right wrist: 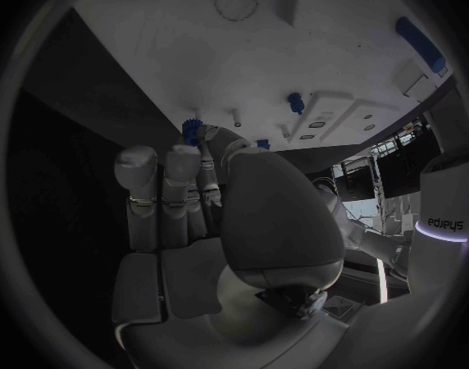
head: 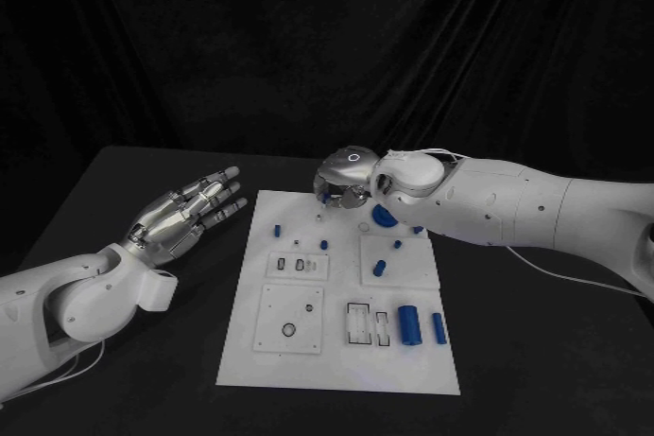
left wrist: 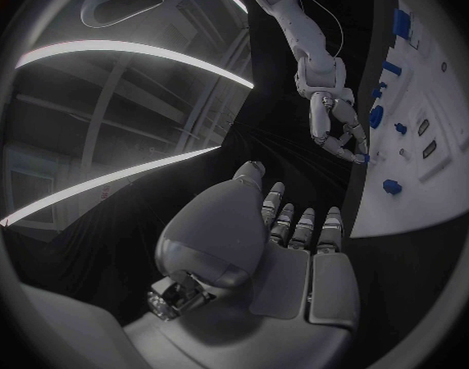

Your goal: Assemble the parts on the task board

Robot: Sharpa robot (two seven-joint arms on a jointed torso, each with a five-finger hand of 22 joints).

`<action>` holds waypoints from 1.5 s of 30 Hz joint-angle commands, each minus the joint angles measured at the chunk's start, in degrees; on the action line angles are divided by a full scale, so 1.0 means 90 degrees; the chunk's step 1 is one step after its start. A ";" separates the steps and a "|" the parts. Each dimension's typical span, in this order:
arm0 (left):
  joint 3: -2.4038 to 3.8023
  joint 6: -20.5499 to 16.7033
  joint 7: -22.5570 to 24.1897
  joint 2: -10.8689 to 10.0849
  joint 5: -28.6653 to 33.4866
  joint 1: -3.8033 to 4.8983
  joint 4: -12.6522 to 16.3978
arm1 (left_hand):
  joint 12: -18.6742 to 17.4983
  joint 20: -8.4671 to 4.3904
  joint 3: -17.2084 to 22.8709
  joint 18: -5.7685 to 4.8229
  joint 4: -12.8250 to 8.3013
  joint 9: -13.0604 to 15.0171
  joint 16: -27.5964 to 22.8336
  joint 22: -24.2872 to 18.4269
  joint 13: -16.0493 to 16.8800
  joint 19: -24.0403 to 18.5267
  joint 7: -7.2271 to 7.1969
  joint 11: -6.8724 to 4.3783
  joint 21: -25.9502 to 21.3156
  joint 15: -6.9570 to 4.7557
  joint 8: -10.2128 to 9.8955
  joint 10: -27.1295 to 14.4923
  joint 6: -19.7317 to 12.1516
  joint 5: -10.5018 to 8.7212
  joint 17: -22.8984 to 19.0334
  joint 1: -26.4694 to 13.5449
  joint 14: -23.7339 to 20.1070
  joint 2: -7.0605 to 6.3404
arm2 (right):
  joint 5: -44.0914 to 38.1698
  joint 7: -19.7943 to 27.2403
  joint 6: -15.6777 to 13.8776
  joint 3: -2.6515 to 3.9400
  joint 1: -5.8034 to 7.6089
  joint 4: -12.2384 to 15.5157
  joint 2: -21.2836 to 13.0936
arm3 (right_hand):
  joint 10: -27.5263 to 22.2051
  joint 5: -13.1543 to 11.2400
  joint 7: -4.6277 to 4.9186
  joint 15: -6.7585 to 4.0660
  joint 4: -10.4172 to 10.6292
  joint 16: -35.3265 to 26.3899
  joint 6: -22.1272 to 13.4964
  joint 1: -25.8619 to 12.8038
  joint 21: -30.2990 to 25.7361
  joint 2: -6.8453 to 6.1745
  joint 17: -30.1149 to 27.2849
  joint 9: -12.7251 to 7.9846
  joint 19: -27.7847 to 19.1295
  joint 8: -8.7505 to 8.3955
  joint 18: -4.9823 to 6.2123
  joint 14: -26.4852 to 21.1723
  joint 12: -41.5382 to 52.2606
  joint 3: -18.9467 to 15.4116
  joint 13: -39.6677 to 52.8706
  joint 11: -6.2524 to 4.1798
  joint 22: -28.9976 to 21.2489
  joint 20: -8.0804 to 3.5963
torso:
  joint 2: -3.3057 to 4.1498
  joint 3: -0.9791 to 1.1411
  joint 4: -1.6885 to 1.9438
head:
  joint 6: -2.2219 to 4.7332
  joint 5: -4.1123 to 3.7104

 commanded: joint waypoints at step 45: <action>0.0006 0.0218 0.0014 0.0098 -0.0013 0.0005 -0.0151 | -0.0007 0.0012 0.0067 0.0053 -0.0001 0.0001 -0.0023 0.0003 0.0002 -0.0004 0.0025 0.0041 -0.0015 -0.0003 0.0034 -0.0009 0.0011 0.0021 -0.0006 0.0047 -0.0013 0.0021 | -0.0013 -0.0286 0.0378 -0.0004 -0.0140 -0.0027 -0.0007 | -0.2205 -0.0319 -0.0613 0.0163 -0.0060 -0.0841 -0.1690 0.0024 -0.0761 -0.0118 -0.0997 -0.0764 -0.0759 -0.1076 0.0077 -0.0786 -0.1106 -0.0088 -0.0074 -0.0006 -0.0504 0.0187 | -0.0019 -0.0013 0.0001 | -0.0087 0.0072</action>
